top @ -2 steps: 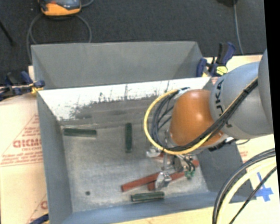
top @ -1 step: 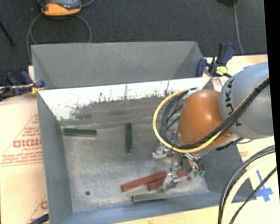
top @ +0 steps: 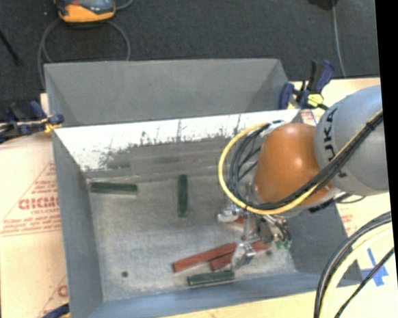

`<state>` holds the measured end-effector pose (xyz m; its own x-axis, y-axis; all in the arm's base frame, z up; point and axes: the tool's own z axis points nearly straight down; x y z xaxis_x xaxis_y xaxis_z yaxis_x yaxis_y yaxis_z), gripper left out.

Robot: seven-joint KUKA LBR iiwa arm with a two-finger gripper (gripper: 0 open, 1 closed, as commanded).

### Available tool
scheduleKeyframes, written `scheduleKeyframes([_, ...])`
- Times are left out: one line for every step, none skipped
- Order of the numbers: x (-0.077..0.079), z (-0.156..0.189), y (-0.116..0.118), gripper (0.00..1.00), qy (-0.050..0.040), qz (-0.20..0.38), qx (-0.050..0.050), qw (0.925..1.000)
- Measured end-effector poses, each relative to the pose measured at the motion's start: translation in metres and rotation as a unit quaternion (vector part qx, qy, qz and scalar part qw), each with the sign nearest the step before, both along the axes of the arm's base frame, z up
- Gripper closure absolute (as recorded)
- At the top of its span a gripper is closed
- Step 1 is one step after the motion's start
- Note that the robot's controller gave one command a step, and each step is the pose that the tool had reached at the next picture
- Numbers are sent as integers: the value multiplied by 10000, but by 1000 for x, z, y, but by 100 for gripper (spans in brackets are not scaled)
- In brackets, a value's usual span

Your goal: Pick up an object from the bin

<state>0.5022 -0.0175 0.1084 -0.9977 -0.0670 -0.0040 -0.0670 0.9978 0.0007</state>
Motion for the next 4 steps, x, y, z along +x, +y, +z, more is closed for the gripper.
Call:
scheduleKeyframes([13, -25, -9, 0, -60, -301, 12, 9995])
scheduleKeyframes([17, -29, -17, 100, 17, -239, 13, 9997])
scheduleKeyframes([17, -29, -17, 100, 16, -240, 14, 9997])
scheduleKeyframes([15, -25, -17, 100, 31, -240, 13, 9997])
